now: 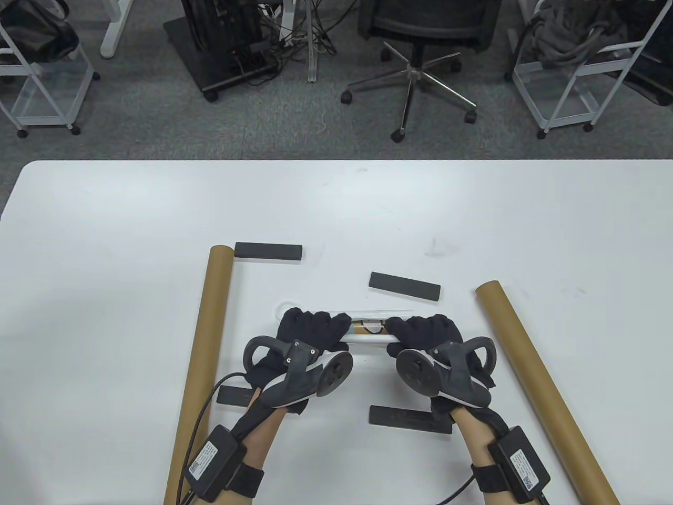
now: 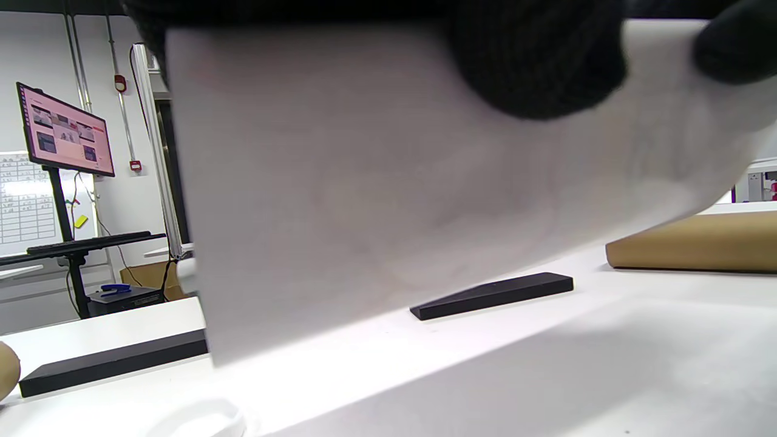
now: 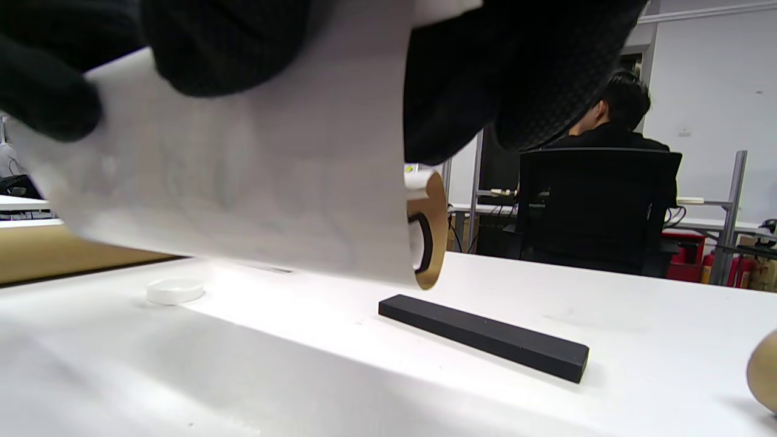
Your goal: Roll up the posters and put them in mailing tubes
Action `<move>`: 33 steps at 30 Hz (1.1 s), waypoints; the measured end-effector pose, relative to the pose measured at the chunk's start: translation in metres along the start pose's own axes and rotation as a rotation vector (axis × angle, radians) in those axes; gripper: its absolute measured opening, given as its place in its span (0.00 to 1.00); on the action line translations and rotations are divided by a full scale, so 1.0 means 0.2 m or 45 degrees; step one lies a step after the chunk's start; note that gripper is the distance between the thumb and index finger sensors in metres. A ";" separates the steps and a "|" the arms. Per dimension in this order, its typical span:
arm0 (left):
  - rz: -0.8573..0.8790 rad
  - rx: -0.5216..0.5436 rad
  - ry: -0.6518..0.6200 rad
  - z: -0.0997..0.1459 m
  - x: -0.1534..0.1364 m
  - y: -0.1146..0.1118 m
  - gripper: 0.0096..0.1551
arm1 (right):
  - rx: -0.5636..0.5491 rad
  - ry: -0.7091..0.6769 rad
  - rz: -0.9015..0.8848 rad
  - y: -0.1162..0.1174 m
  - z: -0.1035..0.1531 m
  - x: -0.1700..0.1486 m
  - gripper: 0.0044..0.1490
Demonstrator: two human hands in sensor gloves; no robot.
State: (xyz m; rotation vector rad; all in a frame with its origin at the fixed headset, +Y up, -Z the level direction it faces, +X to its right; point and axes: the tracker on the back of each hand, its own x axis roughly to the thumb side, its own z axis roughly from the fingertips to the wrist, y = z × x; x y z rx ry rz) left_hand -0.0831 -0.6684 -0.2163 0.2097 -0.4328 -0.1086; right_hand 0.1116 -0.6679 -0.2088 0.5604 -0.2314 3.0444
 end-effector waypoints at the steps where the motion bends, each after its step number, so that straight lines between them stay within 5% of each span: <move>1: -0.030 -0.003 -0.003 0.00 0.01 0.00 0.29 | 0.009 -0.012 -0.023 0.00 0.00 0.00 0.33; 5: 0.001 0.009 -0.007 0.00 0.02 0.02 0.29 | 0.061 0.007 0.016 0.01 0.00 -0.02 0.38; 14: -0.214 0.026 -0.062 0.01 0.04 0.01 0.22 | 0.067 0.018 -0.038 0.02 0.00 0.01 0.29; 33: -0.162 0.000 -0.057 0.01 0.03 0.01 0.27 | 0.086 0.017 0.045 0.01 0.00 0.01 0.34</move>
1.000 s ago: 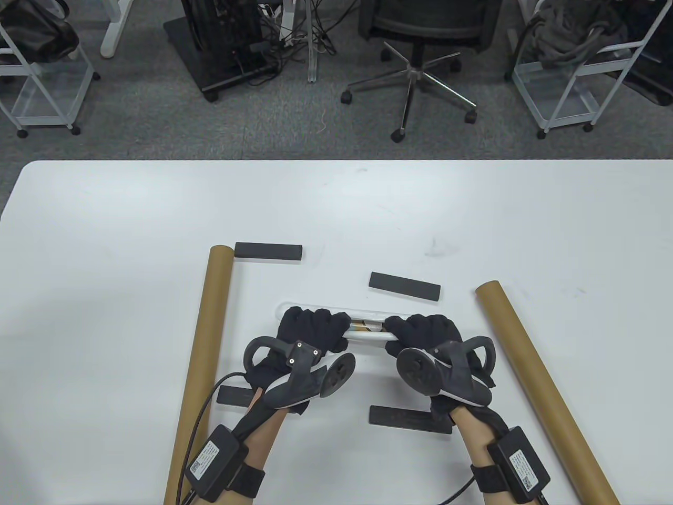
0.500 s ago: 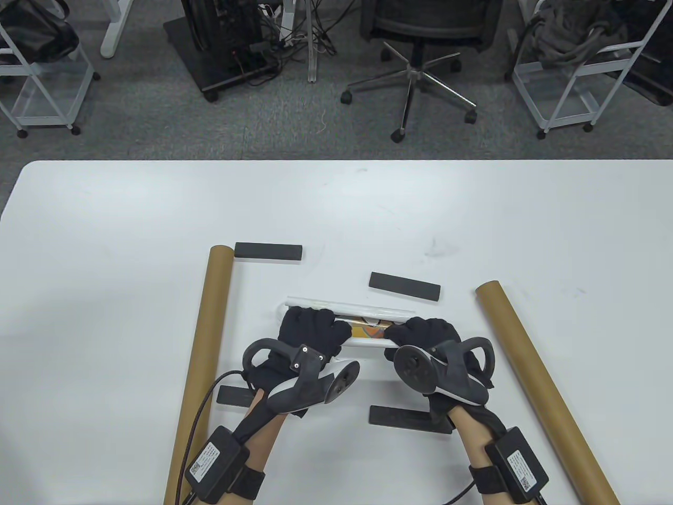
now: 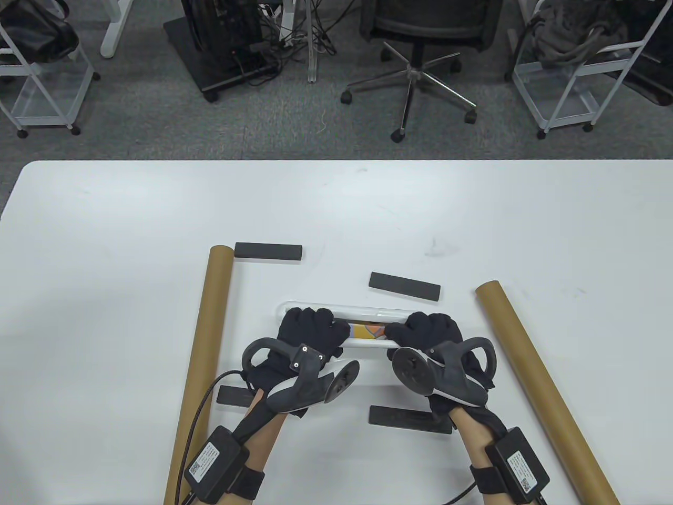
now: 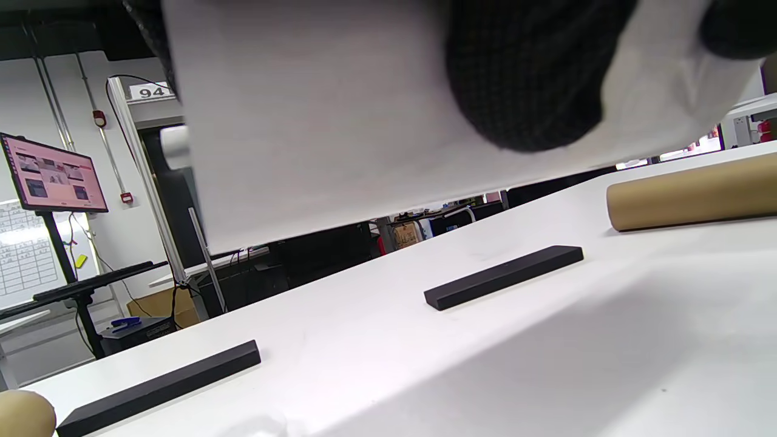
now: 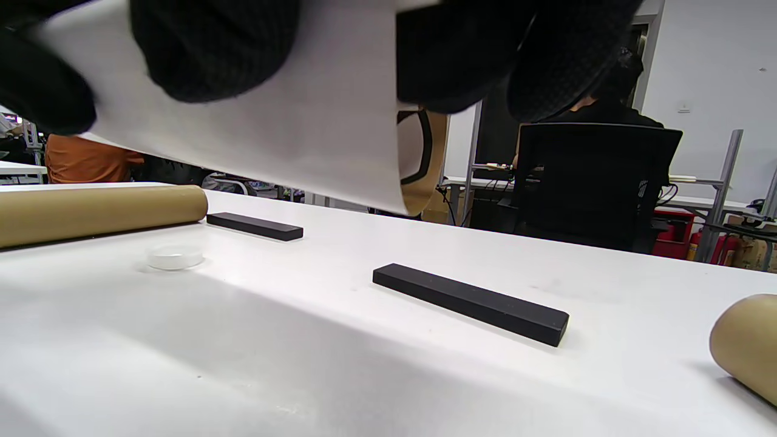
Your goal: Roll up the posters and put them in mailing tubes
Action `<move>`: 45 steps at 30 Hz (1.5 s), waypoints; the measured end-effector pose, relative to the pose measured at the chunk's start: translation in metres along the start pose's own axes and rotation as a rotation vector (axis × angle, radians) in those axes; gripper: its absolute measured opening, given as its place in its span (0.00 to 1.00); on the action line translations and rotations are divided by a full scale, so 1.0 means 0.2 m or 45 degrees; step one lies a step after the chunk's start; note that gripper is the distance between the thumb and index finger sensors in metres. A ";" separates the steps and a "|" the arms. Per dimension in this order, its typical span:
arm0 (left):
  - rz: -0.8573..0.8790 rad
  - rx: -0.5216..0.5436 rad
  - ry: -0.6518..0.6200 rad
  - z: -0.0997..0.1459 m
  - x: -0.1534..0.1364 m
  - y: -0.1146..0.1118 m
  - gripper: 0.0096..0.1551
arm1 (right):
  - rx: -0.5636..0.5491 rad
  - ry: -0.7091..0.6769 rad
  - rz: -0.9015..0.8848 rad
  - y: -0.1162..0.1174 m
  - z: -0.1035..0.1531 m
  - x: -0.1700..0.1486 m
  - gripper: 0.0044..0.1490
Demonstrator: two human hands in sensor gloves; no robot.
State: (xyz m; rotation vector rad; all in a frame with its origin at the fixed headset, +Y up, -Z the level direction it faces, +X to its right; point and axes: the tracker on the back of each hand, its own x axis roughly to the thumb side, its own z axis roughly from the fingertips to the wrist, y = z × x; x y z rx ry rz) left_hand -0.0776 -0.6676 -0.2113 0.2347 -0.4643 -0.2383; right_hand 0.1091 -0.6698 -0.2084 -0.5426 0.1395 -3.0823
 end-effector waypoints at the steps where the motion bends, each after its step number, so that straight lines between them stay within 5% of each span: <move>1: 0.002 0.003 0.000 0.00 0.00 0.00 0.28 | -0.003 0.002 -0.002 0.00 0.00 0.00 0.35; 10: 0.024 0.019 0.012 0.00 -0.01 -0.01 0.34 | 0.019 -0.003 -0.048 0.00 -0.01 -0.03 0.36; 29: 0.068 0.012 0.025 0.00 -0.02 -0.01 0.26 | 0.004 0.005 -0.093 0.02 -0.01 -0.03 0.32; 45: 0.060 0.011 0.030 0.00 -0.02 -0.01 0.30 | -0.027 0.010 -0.080 0.01 0.00 -0.03 0.34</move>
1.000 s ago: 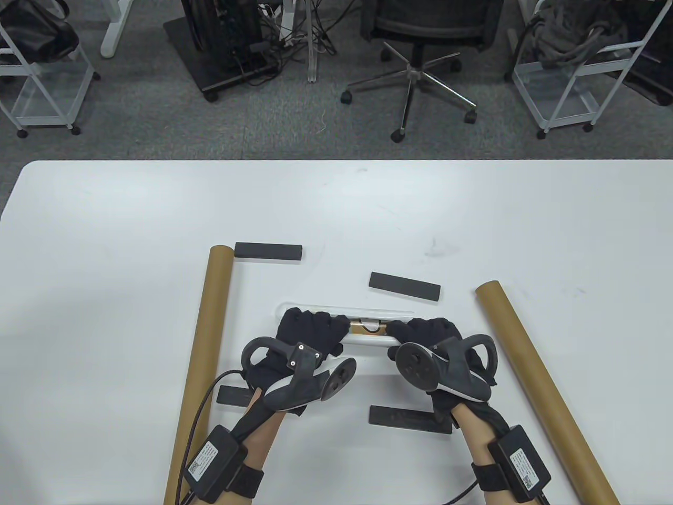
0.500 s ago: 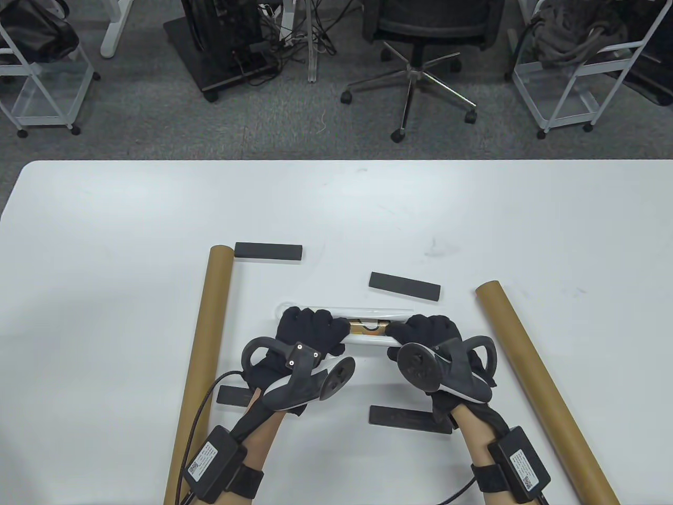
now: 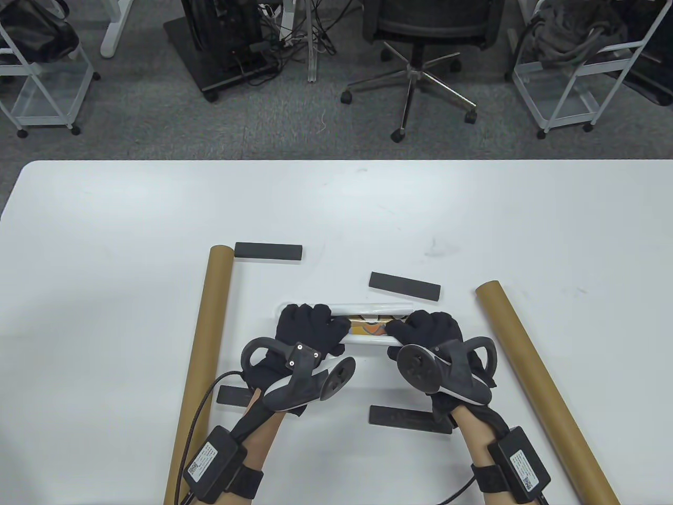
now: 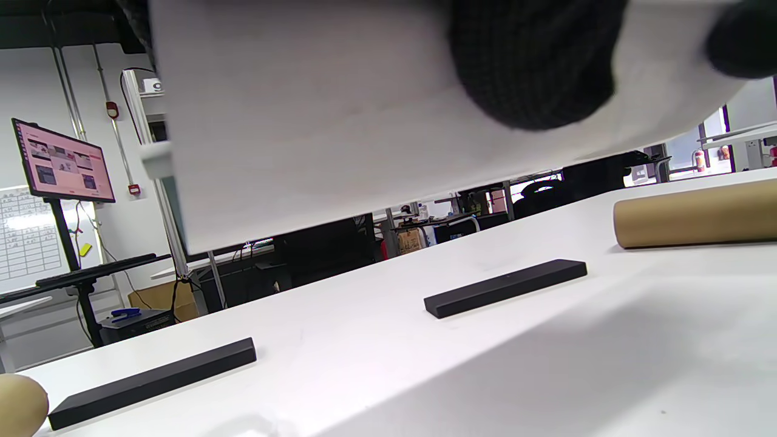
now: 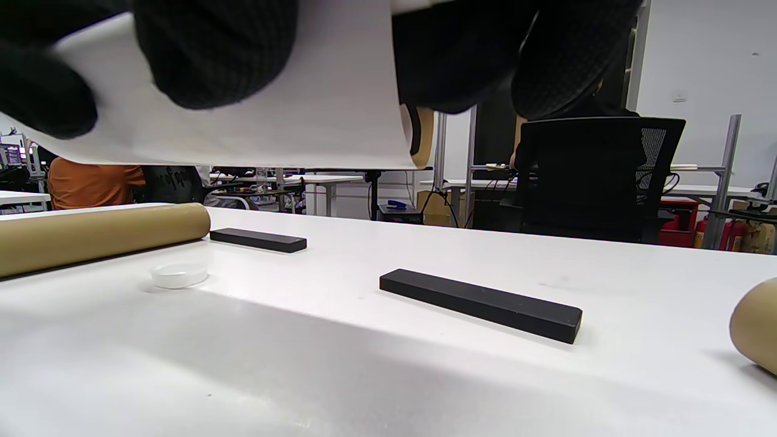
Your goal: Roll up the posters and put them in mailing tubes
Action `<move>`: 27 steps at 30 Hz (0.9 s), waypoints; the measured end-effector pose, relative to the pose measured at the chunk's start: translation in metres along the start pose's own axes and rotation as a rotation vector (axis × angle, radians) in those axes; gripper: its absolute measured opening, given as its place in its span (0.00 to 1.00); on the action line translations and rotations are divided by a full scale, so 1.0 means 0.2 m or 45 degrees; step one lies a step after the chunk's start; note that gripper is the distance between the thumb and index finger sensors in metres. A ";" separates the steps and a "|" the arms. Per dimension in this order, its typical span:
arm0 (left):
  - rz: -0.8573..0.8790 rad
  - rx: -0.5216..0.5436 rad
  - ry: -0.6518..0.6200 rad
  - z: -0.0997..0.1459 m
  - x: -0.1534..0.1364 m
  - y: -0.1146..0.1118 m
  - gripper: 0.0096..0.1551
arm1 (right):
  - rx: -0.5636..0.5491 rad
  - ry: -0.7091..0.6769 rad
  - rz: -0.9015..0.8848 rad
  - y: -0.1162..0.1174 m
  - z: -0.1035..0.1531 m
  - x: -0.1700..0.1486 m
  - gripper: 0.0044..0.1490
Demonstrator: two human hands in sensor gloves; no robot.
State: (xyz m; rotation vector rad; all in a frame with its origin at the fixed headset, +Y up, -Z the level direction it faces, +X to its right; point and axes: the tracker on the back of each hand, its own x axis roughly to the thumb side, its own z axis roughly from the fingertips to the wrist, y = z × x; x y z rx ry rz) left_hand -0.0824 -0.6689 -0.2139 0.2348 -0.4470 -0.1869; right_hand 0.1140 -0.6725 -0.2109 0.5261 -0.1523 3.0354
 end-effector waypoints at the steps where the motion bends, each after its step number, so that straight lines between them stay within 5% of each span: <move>1: 0.001 0.000 0.000 0.00 0.00 0.00 0.31 | 0.003 -0.001 -0.005 0.00 0.00 0.00 0.35; 10: -0.002 0.015 0.002 0.00 -0.01 0.00 0.35 | -0.014 0.002 -0.008 0.00 0.00 -0.01 0.38; 27: 0.059 0.017 0.010 -0.01 -0.01 0.00 0.29 | 0.031 0.013 -0.022 0.01 -0.01 -0.01 0.36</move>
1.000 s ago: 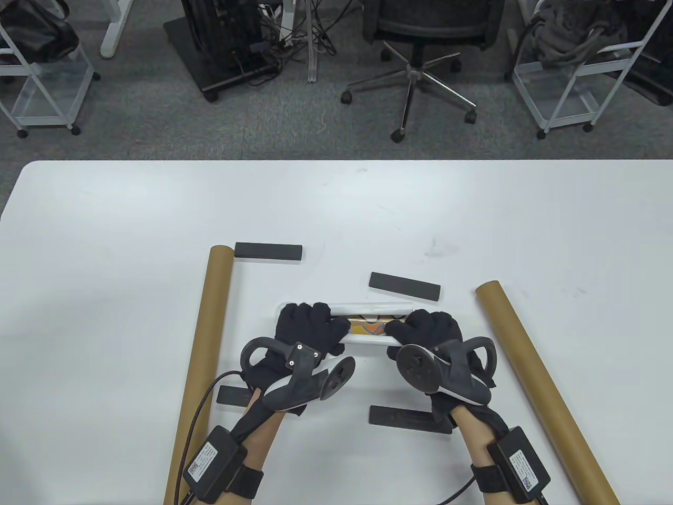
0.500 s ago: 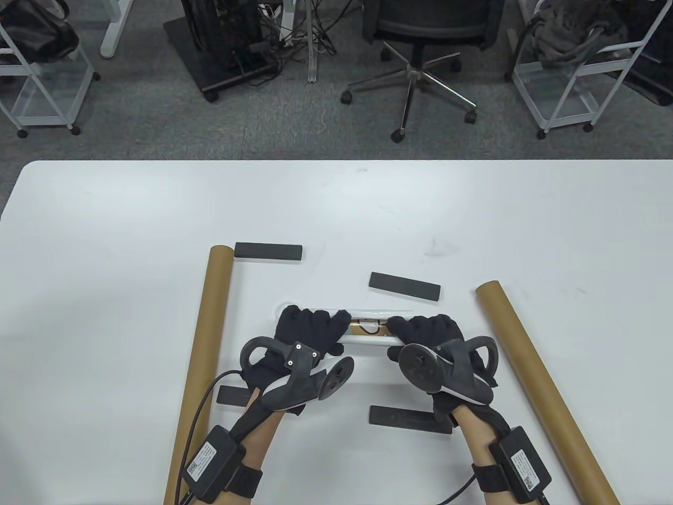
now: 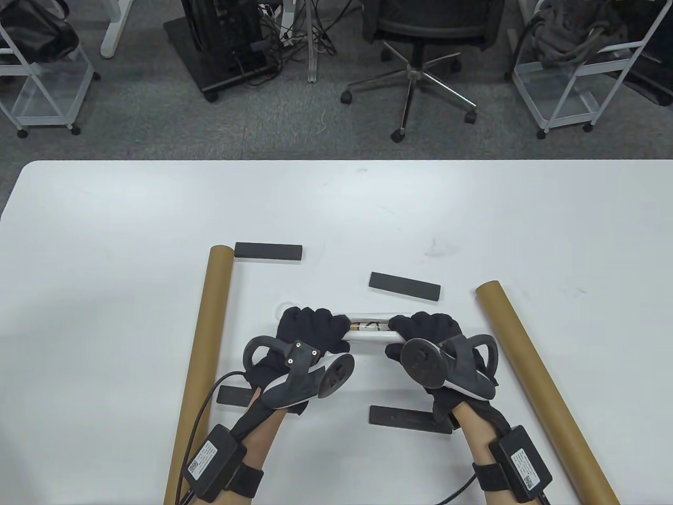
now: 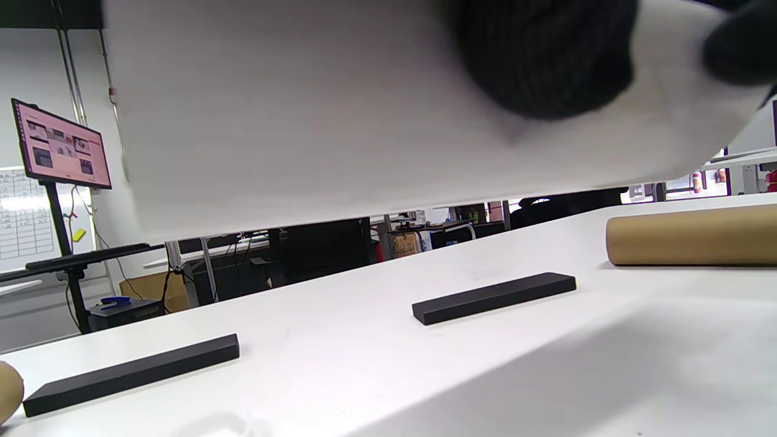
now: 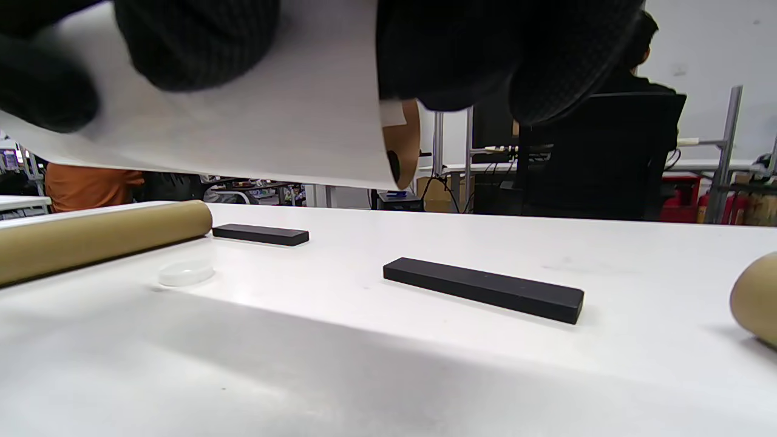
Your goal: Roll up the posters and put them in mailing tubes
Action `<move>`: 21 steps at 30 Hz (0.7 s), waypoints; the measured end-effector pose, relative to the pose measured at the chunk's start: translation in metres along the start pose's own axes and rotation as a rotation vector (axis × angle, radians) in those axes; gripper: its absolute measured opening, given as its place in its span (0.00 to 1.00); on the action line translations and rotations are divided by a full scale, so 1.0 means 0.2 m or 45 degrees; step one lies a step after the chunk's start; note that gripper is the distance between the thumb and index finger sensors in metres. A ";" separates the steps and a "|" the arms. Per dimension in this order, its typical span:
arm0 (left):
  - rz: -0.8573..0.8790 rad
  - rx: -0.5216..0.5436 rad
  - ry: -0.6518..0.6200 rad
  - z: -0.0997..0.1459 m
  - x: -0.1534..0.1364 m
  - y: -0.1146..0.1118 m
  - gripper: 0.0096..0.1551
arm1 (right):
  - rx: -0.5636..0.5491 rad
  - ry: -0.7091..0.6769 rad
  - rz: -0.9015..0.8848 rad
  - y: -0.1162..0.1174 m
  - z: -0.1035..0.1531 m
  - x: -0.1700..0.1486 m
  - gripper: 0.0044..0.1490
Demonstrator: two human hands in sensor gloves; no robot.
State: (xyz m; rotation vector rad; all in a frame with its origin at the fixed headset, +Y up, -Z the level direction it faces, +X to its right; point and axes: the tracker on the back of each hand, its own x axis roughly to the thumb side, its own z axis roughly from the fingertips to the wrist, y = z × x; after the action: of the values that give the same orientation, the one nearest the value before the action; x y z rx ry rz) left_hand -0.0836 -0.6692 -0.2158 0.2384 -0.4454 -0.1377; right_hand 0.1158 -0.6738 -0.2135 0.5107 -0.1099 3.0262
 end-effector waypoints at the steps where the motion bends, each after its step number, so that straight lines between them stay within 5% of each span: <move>1: -0.006 0.003 0.000 0.00 0.00 0.00 0.28 | -0.010 -0.002 0.001 0.00 0.00 0.00 0.35; 21: -0.025 -0.011 0.004 0.00 0.00 -0.01 0.26 | 0.009 -0.030 -0.023 0.02 0.00 0.01 0.33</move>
State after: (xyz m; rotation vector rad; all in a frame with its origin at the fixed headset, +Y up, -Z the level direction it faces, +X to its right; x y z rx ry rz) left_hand -0.0849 -0.6711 -0.2163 0.2347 -0.4392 -0.1581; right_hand 0.1128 -0.6777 -0.2131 0.5452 -0.0960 3.0047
